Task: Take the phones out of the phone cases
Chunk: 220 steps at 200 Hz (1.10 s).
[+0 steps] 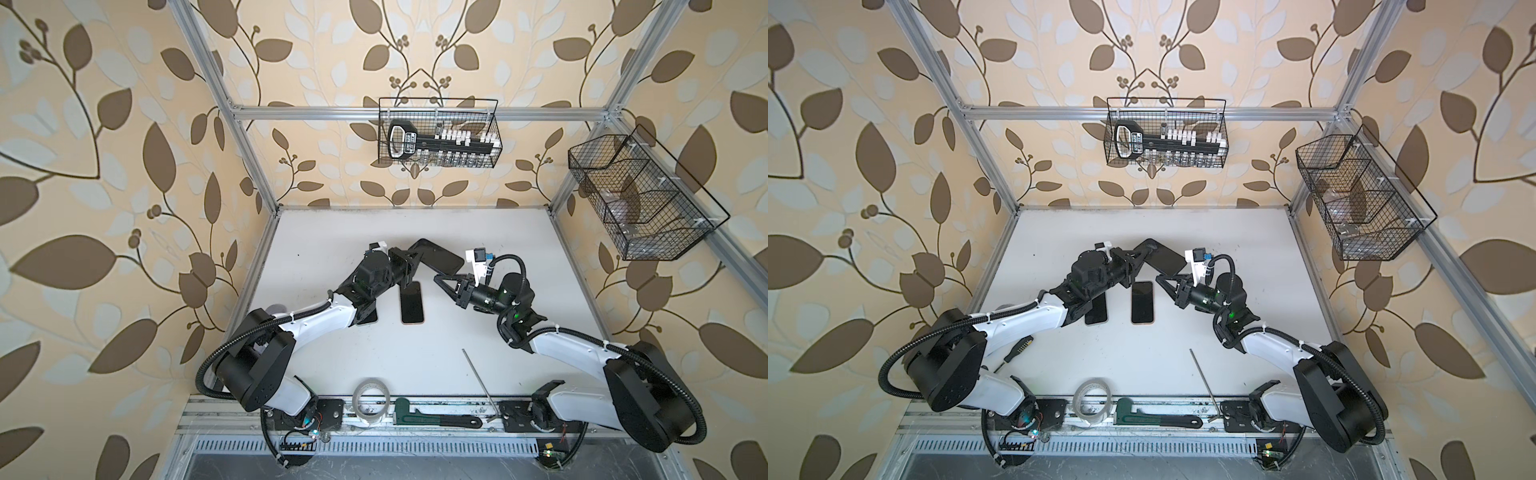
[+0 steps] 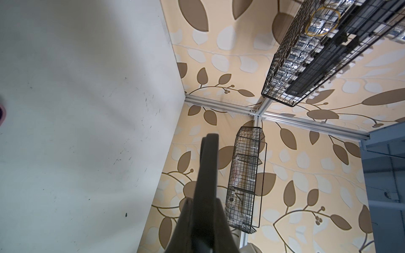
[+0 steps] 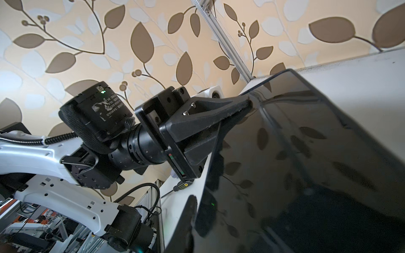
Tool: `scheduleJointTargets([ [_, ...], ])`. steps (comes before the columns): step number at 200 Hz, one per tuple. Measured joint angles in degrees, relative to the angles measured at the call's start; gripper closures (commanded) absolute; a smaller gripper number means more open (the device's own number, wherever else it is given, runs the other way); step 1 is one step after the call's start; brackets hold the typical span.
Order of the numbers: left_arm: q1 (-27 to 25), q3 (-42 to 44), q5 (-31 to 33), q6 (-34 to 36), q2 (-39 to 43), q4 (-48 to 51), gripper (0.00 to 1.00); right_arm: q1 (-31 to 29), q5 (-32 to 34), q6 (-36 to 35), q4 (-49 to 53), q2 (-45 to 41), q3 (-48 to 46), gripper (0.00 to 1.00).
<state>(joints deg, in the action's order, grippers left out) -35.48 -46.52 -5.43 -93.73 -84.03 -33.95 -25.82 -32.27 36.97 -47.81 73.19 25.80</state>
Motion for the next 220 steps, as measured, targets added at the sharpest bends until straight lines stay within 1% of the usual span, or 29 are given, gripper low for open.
scheduleJointTargets([
  [26, 1.1, -0.5, 1.2, -1.1, 1.4, 0.3, 1.0, 0.3, 1.9, -2.6, 3.8, 1.0, -1.7, 0.74],
  [83, 1.8, -1.5, 1.6, -1.7, 2.5, 0.0, 1.0, 0.3, 2.9, -4.6, 6.2, 1.0, -2.1, 0.73],
  [108, 2.5, -1.5, 1.3, -1.3, 2.5, 0.0, 1.0, 1.0, 1.1, -4.7, 7.6, 0.2, -2.1, 0.73],
  [125, 3.1, -1.5, 1.0, -0.5, 2.6, 0.1, 1.0, 1.8, -0.6, -5.2, 9.7, -1.0, -1.7, 0.69],
  [140, 4.2, -1.5, 0.4, 1.0, 2.6, 0.5, 1.0, 2.5, -2.3, -6.3, 12.8, -2.2, -0.3, 0.67],
  [151, 5.0, -1.7, -0.7, 2.3, 2.6, 1.4, 1.0, 3.2, -3.4, -7.1, 15.3, -3.4, 0.9, 0.65],
  [169, 7.1, -2.6, -3.8, 5.4, 2.6, 4.1, 1.0, 5.0, -5.8, -8.2, 19.4, -5.8, 3.0, 0.57],
  [196, 11.0, -5.5, -10.8, 10.6, 2.6, 8.2, 1.0, 8.8, -9.7, -11.5, 27.4, -8.2, 7.7, 0.45],
  [220, 13.8, -9.7, -17.3, 16.1, 2.1, 11.7, 1.0, 10.6, -12.4, -16.0, 35.9, -8.6, 12.9, 0.37],
])
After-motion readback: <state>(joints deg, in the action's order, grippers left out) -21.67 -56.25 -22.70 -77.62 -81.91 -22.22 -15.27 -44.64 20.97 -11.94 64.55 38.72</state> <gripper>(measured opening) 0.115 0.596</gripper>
